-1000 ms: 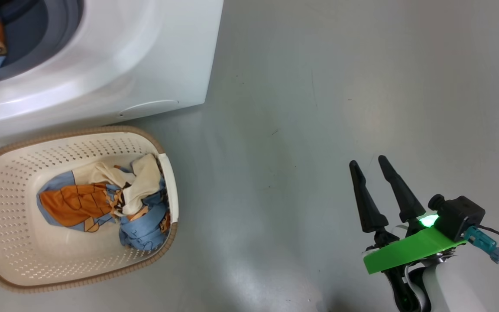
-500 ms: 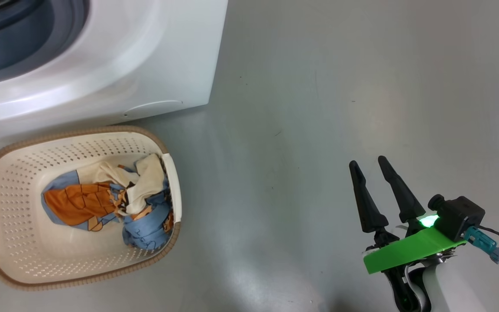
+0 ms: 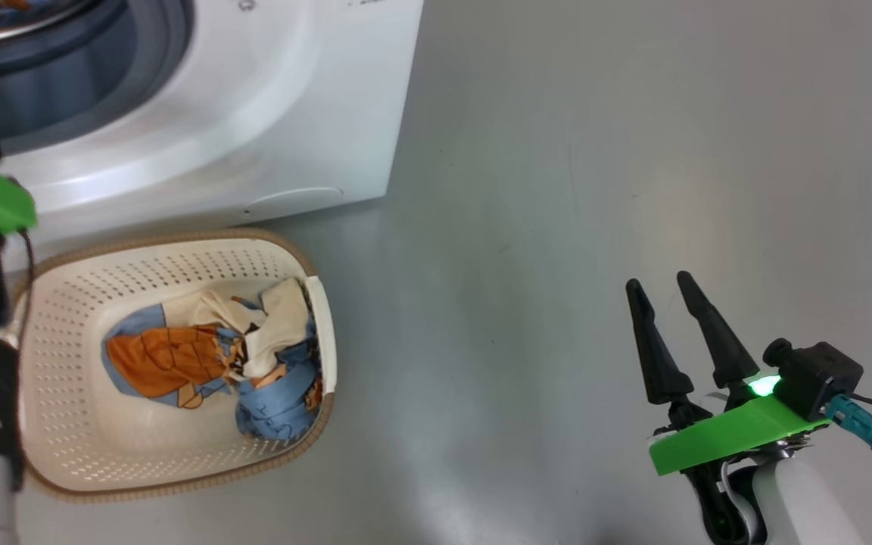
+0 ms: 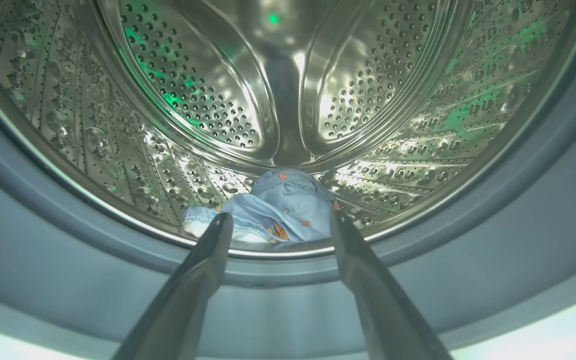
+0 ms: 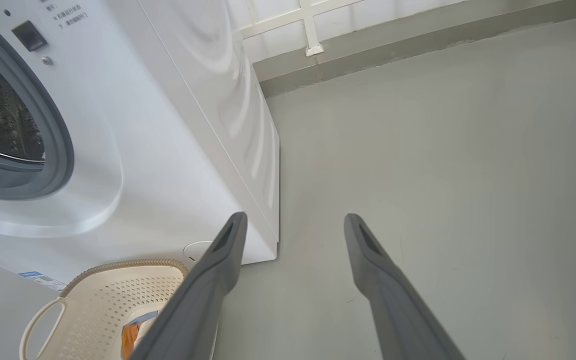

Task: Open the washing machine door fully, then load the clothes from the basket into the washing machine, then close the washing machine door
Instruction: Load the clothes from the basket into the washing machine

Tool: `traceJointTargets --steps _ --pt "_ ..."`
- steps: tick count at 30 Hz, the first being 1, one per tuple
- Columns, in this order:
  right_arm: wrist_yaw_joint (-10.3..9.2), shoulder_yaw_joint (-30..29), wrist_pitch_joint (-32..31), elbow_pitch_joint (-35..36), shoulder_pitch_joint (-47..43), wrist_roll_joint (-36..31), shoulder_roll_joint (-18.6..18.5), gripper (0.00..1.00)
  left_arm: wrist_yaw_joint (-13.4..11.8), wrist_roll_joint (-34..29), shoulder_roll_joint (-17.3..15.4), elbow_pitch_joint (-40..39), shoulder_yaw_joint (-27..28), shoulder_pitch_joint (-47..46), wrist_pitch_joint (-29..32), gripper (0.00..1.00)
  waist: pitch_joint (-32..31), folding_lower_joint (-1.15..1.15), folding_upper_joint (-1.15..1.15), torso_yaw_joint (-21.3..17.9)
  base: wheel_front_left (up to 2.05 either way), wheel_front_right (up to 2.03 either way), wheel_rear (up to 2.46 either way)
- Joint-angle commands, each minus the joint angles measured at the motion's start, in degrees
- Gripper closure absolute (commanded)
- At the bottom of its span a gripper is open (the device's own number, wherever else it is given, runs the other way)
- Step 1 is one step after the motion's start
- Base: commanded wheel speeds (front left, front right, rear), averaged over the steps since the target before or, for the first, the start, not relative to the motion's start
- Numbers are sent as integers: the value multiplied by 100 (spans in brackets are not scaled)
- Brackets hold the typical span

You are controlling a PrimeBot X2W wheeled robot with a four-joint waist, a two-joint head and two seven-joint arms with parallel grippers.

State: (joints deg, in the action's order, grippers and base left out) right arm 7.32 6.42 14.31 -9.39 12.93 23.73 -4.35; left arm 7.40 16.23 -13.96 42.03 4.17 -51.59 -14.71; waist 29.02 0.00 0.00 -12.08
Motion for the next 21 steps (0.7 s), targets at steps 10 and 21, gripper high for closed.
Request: traceJointTargets --steps 10,21 --pt "17 4 69 75 -285 -62 -271 0 9 -117 210 -767 429 1291 -29 0 -577 0 0 279 0 0 0" --pt "17 62 69 -88 -697 -5 -527 0 9 -320 631 -1406 483 2853 -29 0 -1428 0 0 517 0 0 0"
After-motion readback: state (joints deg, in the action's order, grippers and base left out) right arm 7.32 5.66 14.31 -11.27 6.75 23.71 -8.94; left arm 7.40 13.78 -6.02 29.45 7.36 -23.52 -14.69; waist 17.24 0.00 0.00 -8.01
